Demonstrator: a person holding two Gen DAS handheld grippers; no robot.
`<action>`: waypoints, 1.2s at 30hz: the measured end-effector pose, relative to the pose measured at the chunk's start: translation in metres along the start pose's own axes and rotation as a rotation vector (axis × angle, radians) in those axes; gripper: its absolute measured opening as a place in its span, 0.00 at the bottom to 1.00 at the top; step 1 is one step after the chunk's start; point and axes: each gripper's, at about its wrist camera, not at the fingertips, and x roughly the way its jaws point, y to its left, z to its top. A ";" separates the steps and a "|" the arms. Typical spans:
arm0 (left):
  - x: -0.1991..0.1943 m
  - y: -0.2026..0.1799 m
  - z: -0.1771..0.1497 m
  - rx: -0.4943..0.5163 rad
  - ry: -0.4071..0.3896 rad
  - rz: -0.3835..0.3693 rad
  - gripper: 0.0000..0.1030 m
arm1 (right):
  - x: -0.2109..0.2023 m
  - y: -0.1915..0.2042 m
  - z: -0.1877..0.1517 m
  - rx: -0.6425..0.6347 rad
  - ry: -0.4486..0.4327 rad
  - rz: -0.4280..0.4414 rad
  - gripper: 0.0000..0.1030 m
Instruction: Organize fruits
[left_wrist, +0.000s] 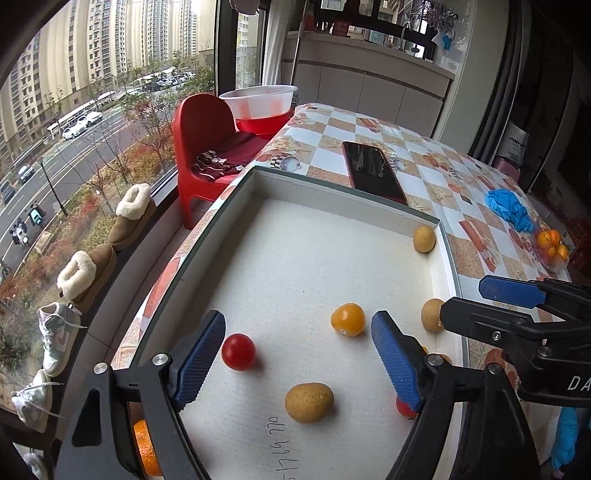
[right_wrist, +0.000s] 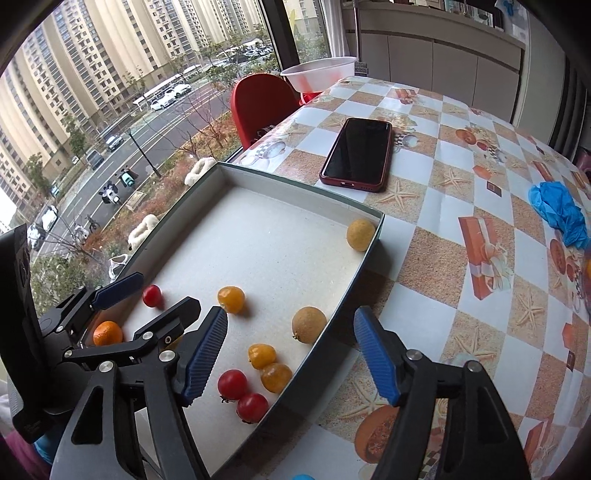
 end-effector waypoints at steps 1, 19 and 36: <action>-0.001 -0.001 -0.001 0.003 0.006 0.002 0.80 | -0.002 0.000 -0.001 0.001 -0.002 0.000 0.76; -0.019 -0.014 -0.017 0.029 0.059 0.033 1.00 | -0.025 0.003 -0.012 -0.019 -0.022 -0.064 1.00; -0.029 -0.023 -0.031 0.057 0.112 0.110 1.00 | -0.037 0.021 -0.028 -0.093 -0.008 -0.083 1.00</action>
